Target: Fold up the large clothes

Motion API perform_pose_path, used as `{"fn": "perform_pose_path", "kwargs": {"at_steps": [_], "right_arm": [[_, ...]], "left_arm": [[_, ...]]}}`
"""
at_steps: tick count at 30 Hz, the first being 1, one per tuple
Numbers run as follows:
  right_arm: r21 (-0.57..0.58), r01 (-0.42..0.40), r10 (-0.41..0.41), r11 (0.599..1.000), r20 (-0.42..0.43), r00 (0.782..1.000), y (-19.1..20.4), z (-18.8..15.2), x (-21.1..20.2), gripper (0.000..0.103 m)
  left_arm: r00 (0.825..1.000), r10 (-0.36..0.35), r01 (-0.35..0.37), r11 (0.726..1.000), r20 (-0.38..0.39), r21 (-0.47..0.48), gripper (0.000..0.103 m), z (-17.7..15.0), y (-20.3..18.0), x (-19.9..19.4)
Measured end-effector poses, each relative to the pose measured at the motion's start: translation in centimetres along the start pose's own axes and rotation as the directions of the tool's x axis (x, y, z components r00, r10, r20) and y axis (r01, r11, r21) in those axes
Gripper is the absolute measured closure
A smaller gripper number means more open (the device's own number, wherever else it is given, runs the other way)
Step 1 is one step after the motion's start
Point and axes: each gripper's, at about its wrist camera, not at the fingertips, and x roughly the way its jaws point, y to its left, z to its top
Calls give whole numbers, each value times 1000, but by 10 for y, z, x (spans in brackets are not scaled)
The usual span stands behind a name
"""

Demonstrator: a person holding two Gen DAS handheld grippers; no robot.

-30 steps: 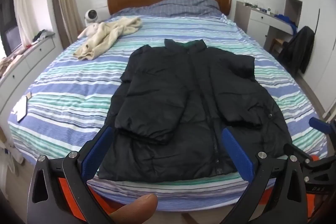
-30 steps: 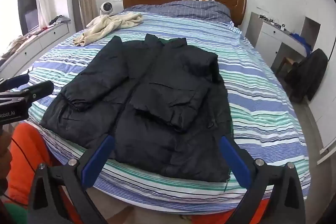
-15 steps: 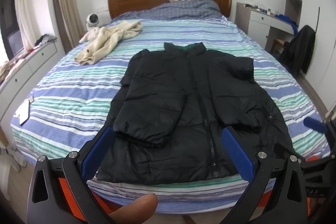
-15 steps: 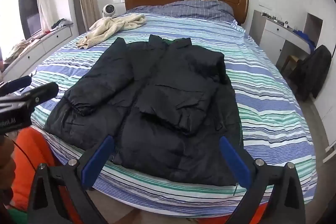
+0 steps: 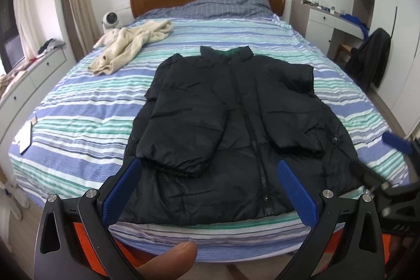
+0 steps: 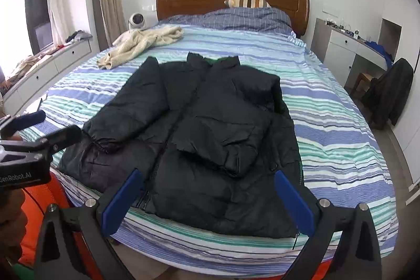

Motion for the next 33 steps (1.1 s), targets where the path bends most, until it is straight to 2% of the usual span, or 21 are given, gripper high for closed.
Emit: {"fn": "perform_pose_path", "kwargs": {"at_steps": [5,7,10,13,15,18,20,21,23,24,25,26,27,28,31,33], "right_arm": [[-34,22,-16,999,166,986,-11,11,-24,0],[-48,0,10,999,213,977,-16,14,-31,0],[-68,-38,47,997,136,990,-21,16,-20,0],[-133,-58,63,989,29,998,-21,12,8,0],[-198,-64,57,978,-39,998,-19,5,42,0],[-314,-121,78,942,-149,986,-9,-1,96,1],[-380,-121,67,917,-152,986,0,0,124,4],[-417,-91,37,904,-135,990,3,1,144,5],[-411,-72,18,909,-133,991,0,3,172,5],[-366,-113,52,924,-172,984,-7,5,189,11],[-302,-154,92,941,-208,974,-15,8,199,39],[-239,-161,111,957,-210,971,-23,11,201,52],[-168,-157,128,973,-172,977,-33,18,191,74],[-133,-159,141,978,-136,981,-41,22,181,81],[25,-145,144,989,37,989,-87,46,116,84],[128,-106,86,986,151,985,-134,59,62,84]], "left_arm": [[1000,-2,1,998,-5,-57,0,-1,17,-3],[1000,-12,12,996,2,-88,0,-4,22,-2],[999,-26,24,995,-23,-99,0,-7,24,3],[998,-46,43,993,-30,-112,0,-8,24,6],[998,-70,69,990,-3,-120,0,-8,26,7],[997,-79,79,989,4,-126,0,-7,27,4],[998,-64,62,991,-8,-122,0,-9,27,2],[998,-57,55,991,-10,-122,0,-10,28,1],[999,-45,42,991,-21,-127,0,-11,29,0],[999,-36,32,991,-27,-127,0,-11,31,1],[999,-28,24,991,-34,-129,0,-12,32,2],[999,-23,18,991,-38,-130,0,-12,33,3],[999,-18,12,991,-45,-131,0,-13,34,4],[999,-16,10,991,-50,-130,0,-13,35,5],[998,-24,17,992,-57,-124,0,-12,33,8],[998,-37,31,993,-54,-115,0,-11,30,10]]}}
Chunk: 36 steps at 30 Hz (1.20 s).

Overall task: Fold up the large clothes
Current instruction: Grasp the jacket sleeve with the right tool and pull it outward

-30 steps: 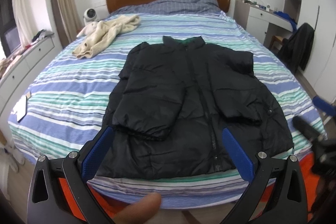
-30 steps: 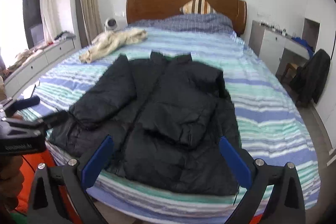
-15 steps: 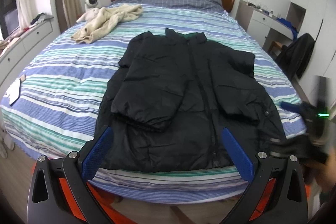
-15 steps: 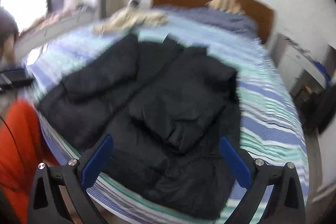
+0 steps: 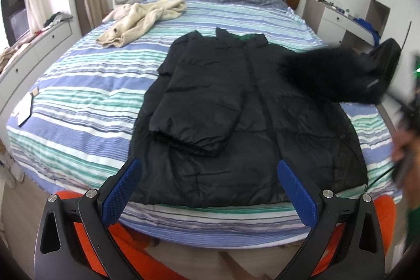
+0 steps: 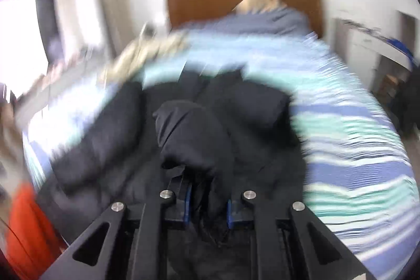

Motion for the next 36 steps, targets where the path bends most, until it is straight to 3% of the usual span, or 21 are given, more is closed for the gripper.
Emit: {"fn": "perform_pose_path", "kwargs": {"at_steps": [2,5,7,10,12,16,18,21,23,25,27,31,36], "right_arm": [[55,74,-78,996,76,994,-35,18,-40,84],[100,275,-287,956,145,947,-97,32,-91,84],[161,360,-382,919,135,914,-140,30,-107,84],[308,433,-468,847,47,883,-212,8,-111,84],[379,486,-501,788,-65,863,-261,-21,-94,84],[417,550,-478,723,-272,835,-310,-90,-50,84],[456,558,-443,693,-341,829,-321,-122,-35,84],[516,536,-441,667,-306,844,-314,-133,-26,80],[528,546,-455,650,-305,836,-313,-134,-31,62],[509,594,-514,622,-307,801,-310,-135,-45,17],[492,632,-557,598,-312,770,-311,-137,-64,15],[467,657,-608,591,-277,744,-289,-141,-92,15],[413,647,-638,641,-183,748,-234,-137,-122,15]], "left_arm": [[1000,-10,10,1000,-5,9,0,1,-6,2],[999,-30,31,999,-27,29,0,3,-15,7],[999,-39,41,998,-33,53,0,4,-25,6],[999,-33,35,995,-23,89,0,3,-36,1],[999,-25,27,994,-20,110,0,2,-41,-2],[999,9,-5,992,-34,126,0,2,-39,-3],[999,25,-20,993,-42,116,0,2,-35,-1],[998,39,-34,994,-55,100,0,2,-28,2],[997,51,-45,994,-53,103,0,2,-26,4],[997,66,-61,992,-46,109,0,1,-24,6],[996,72,-66,992,-59,105,0,0,-18,12],[991,34,-31,999,-126,24,0,-2,11,31],[987,-7,-12,993,-158,-115,0,1,60,58]]}}
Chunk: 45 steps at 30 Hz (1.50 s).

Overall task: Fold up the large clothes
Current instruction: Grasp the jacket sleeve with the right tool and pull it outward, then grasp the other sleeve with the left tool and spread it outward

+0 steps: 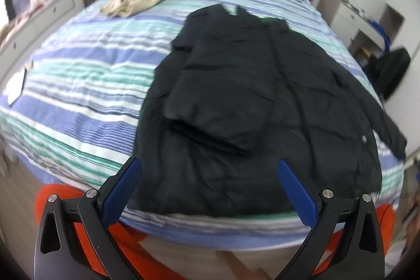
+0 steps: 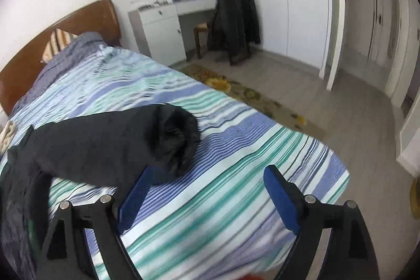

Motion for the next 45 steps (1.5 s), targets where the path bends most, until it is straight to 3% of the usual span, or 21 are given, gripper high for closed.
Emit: {"fn": "perform_pose_path", "kwargs": {"at_steps": [5,9,10,12,13,14,17,21,23,24,27,28,30,31,35,38,40,42,44,45], "right_arm": [[-89,-102,103,991,8,995,53,-19,-28,15],[-140,-267,265,954,-27,964,107,-32,-39,15],[-150,-294,292,944,-37,956,117,-35,-41,15],[-189,-357,352,915,-58,934,142,-43,-47,15],[-211,-368,362,906,-65,930,150,-47,-49,15],[-239,-375,369,896,-73,927,159,-52,-52,15],[-294,-399,385,869,-106,917,178,-66,-56,15],[-318,-435,417,843,-126,900,190,-74,-71,15],[-337,-433,421,836,-113,900,192,-74,-79,15],[-349,-428,420,834,-104,902,193,-73,-84,15],[-366,-431,429,825,-93,899,194,-74,-93,15],[-366,-435,431,823,-97,897,197,-75,-93,15],[-361,-452,441,816,-117,890,202,-77,-93,15],[-360,-459,445,813,-125,887,204,-79,-93,15],[-361,-488,465,795,-155,872,213,-86,-97,15],[-390,-476,459,788,-142,877,213,-88,-102,15],[-403,-459,440,791,-146,886,212,-90,-100,15],[-398,-455,427,797,-161,890,212,-90,-95,15],[-383,-450,416,807,-172,893,212,-90,-90,15],[-378,-450,414,809,-176,893,212,-91,-90,15]], "left_arm": [[994,-101,99,993,-32,-57,0,18,16,37],[997,-45,46,999,-55,8,4,28,-3,71],[998,-10,12,1000,-59,29,12,28,-10,77],[997,59,-56,997,-57,47,59,28,-15,81],[997,70,-68,997,-44,39,69,28,-15,78],[998,60,-59,998,-34,25,88,29,-12,75],[999,40,-39,999,10,-20,93,38,0,45],[987,108,-111,994,123,22,93,65,32,-3],[962,198,-209,977,187,40,92,86,63,-30],[939,267,-282,958,218,41,92,97,82,-40],[850,460,-479,878,257,13,87,126,141,-50],[802,538,-557,830,258,1,84,135,163,-45],[733,640,-651,758,230,-31,78,145,203,-29],[720,666,-670,740,195,-53,78,149,226,-18],[731,680,-666,728,50,-165,78,145,288,5],[754,655,-636,745,48,-201,77,129,290,3],[771,635,-617,763,47,-192,70,122,279,4],[811,583,-565,804,55,-186,42,112,267,8],[841,536,-516,834,69,-194,23,104,256,14],[849,523,-502,842,70,-198,19,105,253,14]]}}
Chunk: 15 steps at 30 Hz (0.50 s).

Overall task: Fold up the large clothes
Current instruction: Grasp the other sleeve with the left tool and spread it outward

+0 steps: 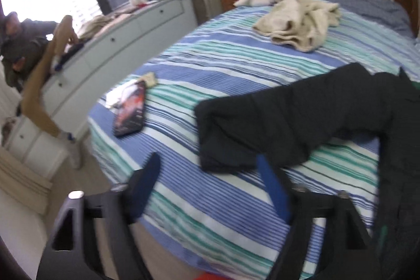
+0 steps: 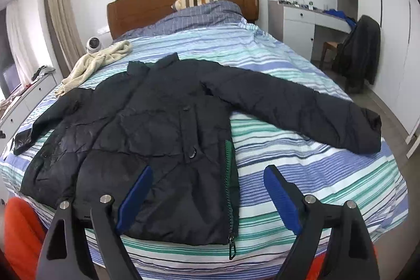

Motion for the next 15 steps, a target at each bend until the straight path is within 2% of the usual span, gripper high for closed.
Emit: {"fn": "perform_pose_path", "kwargs": {"at_steps": [4,8,11,12,13,14,15], "right_arm": [[-28,-20,20,999,0,1000,11,1,0,15],[-74,-37,36,997,-14,999,25,-1,1,15],[-85,-48,44,995,-41,998,34,-4,4,15],[-88,-51,47,995,-48,998,37,-4,5,15],[-93,-55,50,994,-58,997,40,-6,7,15],[-101,-58,51,993,-67,996,44,-6,8,15],[-108,-59,51,992,-72,996,47,-7,9,15]], "left_arm": [[997,-46,42,996,-64,-73,18,6,1,32],[985,-24,-6,985,-170,-172,18,8,13,83],[970,-22,-25,981,-244,-191,18,8,13,118],[972,-16,-30,981,-236,-189,38,9,10,123],[977,-9,-27,986,-215,-167,66,11,5,123],[974,63,-89,990,-219,-112,82,16,-2,123],[973,113,-130,989,-200,-73,93,23,-7,121]]}}
